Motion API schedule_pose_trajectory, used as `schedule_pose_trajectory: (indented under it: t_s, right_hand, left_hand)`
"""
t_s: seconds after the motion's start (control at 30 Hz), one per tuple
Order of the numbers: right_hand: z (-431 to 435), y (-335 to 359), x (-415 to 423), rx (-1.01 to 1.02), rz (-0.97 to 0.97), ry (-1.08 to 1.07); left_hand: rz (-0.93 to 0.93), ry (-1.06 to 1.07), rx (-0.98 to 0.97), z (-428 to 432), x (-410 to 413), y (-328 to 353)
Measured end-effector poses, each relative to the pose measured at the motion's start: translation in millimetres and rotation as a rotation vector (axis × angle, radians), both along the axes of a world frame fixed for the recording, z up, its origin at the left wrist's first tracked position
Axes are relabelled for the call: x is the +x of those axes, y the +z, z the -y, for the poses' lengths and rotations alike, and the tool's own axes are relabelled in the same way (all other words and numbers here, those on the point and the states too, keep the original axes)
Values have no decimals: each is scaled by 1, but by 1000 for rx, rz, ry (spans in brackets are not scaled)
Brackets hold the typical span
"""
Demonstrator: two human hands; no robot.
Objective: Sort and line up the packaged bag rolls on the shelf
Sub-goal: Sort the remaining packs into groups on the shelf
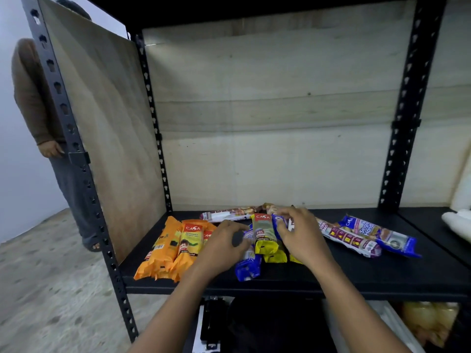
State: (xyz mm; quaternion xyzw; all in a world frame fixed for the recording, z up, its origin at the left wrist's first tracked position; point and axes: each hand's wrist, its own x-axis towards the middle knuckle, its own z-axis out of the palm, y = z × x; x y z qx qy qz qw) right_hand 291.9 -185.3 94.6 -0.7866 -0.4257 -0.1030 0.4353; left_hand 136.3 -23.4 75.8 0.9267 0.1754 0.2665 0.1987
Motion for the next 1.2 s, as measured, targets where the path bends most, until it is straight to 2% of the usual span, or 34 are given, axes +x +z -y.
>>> schedule_pose_trajectory:
  t_s: [0.13, 0.27, 0.53, 0.67, 0.73, 0.8, 1.0, 1.2]
  right_hand:
    - [29, -21, 27, -155, -85, -78]
    - [38, -37, 35, -264, -210, 33]
    - [32, -51, 35, -256, -212, 68]
    - [28, -47, 26, -250, 61, -87]
    - [22, -39, 18, -233, 196, -14]
    - [12, -32, 11, -297, 276, 73]
    - [-12, -35, 2, -439, 316, 115]
    - [-21, -37, 2, -363, 362, 105]
  left_hand:
    - [11, -57, -4, 17, 28, 0]
    - [-75, -105, 17, 23, 44, -3]
    - [-154, -87, -1, 13, 43, -21]
    - [-121, -71, -52, 4, 29, -29]
    - [-135, -60, -91, 2, 24, -30]
    - [-198, -41, -96, 2, 20, -30]
    - [-264, -3, -124, 8, 18, -32]
    - [-207, 12, -156, 14, 21, -30]
